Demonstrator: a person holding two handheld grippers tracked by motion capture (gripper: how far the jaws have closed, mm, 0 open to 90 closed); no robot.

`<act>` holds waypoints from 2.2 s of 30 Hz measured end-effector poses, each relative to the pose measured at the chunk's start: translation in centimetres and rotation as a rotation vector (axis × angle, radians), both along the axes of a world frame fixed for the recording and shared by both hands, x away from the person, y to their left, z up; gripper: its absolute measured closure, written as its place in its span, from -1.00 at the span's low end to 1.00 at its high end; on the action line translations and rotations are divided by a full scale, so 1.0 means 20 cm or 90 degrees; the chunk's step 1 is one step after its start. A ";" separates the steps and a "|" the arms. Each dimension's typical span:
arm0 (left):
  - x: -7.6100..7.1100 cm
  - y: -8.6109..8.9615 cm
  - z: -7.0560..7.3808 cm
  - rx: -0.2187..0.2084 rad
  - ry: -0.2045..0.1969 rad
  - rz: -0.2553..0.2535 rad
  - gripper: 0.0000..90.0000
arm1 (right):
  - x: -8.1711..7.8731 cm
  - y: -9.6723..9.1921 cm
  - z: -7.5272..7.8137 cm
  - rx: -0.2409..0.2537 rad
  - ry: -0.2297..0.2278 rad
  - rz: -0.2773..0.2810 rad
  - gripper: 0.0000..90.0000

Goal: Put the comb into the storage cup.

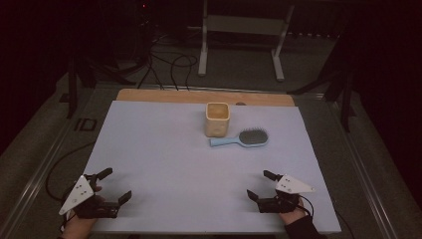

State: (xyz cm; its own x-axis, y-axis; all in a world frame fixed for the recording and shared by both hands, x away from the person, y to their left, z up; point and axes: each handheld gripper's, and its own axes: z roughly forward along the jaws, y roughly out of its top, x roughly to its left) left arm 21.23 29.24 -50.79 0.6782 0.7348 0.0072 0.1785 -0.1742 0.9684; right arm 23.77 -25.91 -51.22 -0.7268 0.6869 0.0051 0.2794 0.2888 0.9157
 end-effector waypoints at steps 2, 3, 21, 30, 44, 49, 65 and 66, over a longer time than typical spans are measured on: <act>0.00 0.01 0.00 -0.006 0.004 0.003 -1.00 | -0.01 0.01 0.01 0.001 -0.008 0.003 -0.80; 0.00 0.01 0.00 -0.006 0.004 0.003 -1.00 | -0.01 0.01 0.01 0.001 -0.008 0.003 -0.80; 0.01 -0.01 0.01 -0.014 0.003 -0.011 -1.00 | -0.04 0.01 0.03 -0.028 0.026 0.029 -0.80; 0.01 -0.01 0.01 -0.012 0.008 -0.017 -1.00 | -0.04 0.05 0.04 -0.055 0.032 0.039 -0.80; 0.00 0.00 0.01 -0.012 0.010 -0.014 -1.00 | -0.08 0.10 0.17 -0.063 0.026 0.061 -0.80; 0.00 -0.01 0.01 -0.010 0.015 -0.018 -1.00 | -0.07 0.13 0.24 -0.059 0.015 0.066 -0.80; 0.00 0.00 0.01 -0.019 0.015 -0.019 -1.00 | 0.10 0.21 0.47 -0.051 -0.035 0.085 -0.80; 0.00 0.00 0.01 -0.019 0.015 -0.019 -1.00 | 0.11 0.22 0.47 -0.052 -0.037 0.082 -0.80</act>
